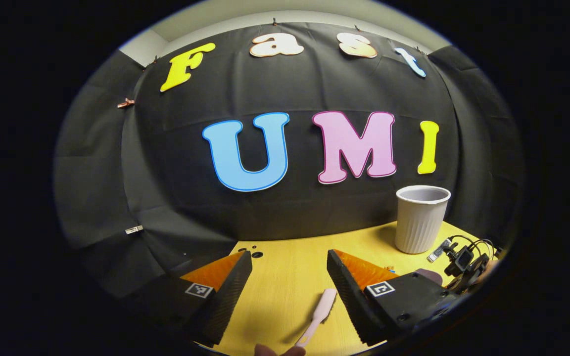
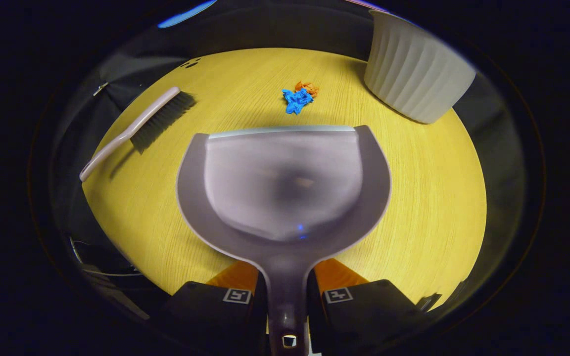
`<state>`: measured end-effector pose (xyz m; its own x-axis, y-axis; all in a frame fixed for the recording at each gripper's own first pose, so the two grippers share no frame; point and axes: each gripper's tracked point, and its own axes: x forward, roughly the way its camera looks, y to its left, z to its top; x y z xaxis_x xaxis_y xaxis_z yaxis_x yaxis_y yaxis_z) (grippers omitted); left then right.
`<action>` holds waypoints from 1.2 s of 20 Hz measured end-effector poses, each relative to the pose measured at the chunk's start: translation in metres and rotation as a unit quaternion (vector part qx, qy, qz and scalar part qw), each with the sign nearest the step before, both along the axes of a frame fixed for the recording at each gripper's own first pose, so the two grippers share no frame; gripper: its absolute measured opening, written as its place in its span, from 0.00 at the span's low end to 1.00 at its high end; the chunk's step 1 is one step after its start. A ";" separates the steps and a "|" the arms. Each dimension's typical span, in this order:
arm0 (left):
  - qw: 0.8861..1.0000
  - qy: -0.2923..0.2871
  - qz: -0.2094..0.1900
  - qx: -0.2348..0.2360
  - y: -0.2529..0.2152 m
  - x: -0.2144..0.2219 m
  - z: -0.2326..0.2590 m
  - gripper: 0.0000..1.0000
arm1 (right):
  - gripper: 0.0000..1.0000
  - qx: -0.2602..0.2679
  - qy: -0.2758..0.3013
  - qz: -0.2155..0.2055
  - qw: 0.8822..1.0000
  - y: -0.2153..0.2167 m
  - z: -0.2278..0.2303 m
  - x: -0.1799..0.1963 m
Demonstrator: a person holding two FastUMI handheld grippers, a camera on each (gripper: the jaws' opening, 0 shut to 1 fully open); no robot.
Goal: Pick up the small broom and dustpan from the desktop, sweep the trash into the dustpan with the broom, and then empty the trash into the garbage bin.
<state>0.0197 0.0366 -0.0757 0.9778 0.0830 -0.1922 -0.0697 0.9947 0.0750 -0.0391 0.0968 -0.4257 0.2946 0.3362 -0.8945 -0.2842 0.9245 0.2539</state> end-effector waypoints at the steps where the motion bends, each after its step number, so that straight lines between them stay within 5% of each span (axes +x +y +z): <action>1: 1.000 0.019 -0.001 0.000 -0.002 0.006 -0.014 0.96 | 0.34 -0.012 -0.024 0.005 1.000 -0.010 0.001 0.005; 6: 0.985 0.149 -0.083 -0.026 -0.037 0.012 -0.103 0.92 | 0.37 0.022 -0.072 0.005 0.997 -0.041 0.043 0.005; 12: 0.930 0.339 -0.144 -0.016 -0.057 0.003 -0.231 0.85 | 0.41 0.015 -0.092 0.003 0.996 -0.082 0.064 -0.009; 15: 0.910 0.384 -0.154 -0.003 -0.055 0.005 -0.270 0.82 | 0.33 0.012 -0.093 -0.006 0.996 -0.093 0.069 -0.016; 16: 0.906 0.394 -0.155 0.001 -0.052 0.007 -0.281 0.78 | 0.41 0.012 -0.093 -0.008 0.996 -0.095 0.070 -0.018; 24: 0.878 0.448 -0.168 0.000 -0.051 0.022 -0.325 0.70 | 0.37 -0.004 -0.076 -0.008 0.997 -0.107 0.070 -0.051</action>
<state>0.0419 -0.0143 -0.4007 0.4027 -0.1812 -0.8972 0.3144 0.9479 -0.0503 -0.0898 -0.0102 -0.3559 0.4332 0.3232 -0.8414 -0.3038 0.9312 0.2013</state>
